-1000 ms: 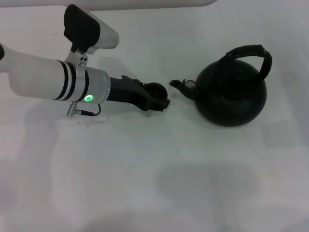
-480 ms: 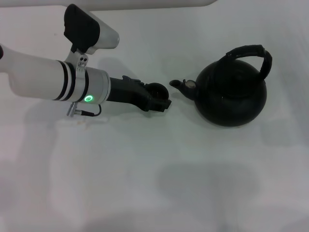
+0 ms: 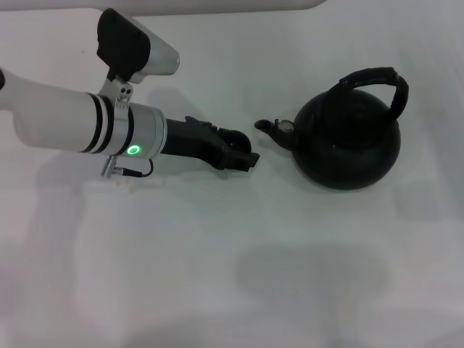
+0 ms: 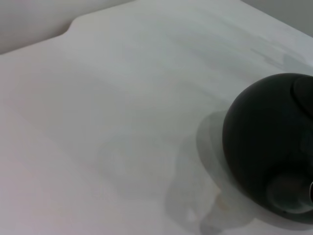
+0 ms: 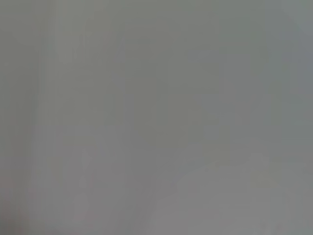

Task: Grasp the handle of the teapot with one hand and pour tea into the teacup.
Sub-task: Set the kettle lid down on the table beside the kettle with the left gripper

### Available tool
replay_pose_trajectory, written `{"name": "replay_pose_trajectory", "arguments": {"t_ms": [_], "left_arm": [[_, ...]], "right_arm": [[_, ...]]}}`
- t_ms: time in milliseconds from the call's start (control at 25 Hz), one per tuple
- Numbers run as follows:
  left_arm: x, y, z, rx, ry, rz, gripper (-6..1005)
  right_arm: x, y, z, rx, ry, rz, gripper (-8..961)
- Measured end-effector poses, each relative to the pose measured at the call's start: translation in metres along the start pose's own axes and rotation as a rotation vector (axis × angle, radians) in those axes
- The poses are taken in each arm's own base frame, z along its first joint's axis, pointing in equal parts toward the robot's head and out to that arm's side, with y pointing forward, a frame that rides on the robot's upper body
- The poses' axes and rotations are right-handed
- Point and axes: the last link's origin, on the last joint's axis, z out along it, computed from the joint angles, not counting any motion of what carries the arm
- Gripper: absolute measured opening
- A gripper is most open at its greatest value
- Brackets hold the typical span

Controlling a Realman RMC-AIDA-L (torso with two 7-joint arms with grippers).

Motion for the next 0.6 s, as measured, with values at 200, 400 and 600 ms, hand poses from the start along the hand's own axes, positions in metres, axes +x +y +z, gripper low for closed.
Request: {"name": "replay_pose_trajectory", "arguments": {"t_ms": [200, 400, 600], "left_arm": [[-0.001, 0.000, 0.000, 0.001, -0.001, -0.007, 775], [-0.002, 0.000, 0.000, 0.003, 0.005, -0.010, 786], [-0.001, 0.002, -0.010, 0.020, 0.063, 0.023, 786]], "right_arm": [[0.001, -0.001, -0.001, 0.003, 0.001, 0.001, 739], [0.001, 0.000, -0.002, 0.003, 0.003, 0.002, 739], [0.001, 0.000, -0.002, 0.003, 0.005, 0.002, 738]]}}
